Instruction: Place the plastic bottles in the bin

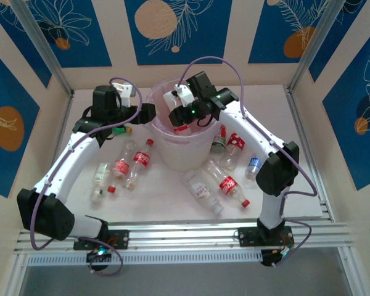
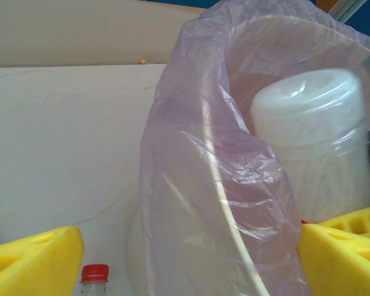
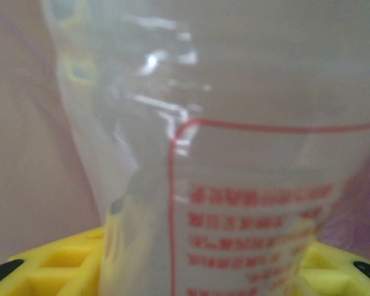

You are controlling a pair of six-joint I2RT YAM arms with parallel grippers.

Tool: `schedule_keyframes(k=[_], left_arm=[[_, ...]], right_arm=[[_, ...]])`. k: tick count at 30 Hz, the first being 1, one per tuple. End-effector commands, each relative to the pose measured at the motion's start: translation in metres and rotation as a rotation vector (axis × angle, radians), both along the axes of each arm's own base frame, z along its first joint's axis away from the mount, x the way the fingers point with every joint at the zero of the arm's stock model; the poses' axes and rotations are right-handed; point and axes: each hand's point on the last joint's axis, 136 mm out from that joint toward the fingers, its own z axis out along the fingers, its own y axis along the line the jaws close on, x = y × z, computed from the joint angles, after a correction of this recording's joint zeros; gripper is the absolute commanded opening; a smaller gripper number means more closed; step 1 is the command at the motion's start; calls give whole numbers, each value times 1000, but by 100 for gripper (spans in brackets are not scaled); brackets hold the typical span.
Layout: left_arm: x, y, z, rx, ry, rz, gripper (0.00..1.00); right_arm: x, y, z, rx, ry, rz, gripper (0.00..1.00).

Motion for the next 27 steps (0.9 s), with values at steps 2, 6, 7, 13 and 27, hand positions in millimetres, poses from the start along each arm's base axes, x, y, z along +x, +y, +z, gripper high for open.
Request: schedule_keyframes(k=[2,6,7,13,27], left_arm=[[-14,8,-35,91,98,-8,89],[-14,8,-35,93,97,-8,89],[-14,8,-35,92,96,-9,89],[-14,9,-35,93,97,-7,89],[-13,8,-39,97,104,-7,89]], right_arm=[[8,6,-11,18,-40,3,57],[10,7,-21,14,-34,-1,71],[10,7,-22,14,-35,-3,73],[12,5,-13,4,-57,-10,88],[-9,-25,112,82,-216,-98,99]])
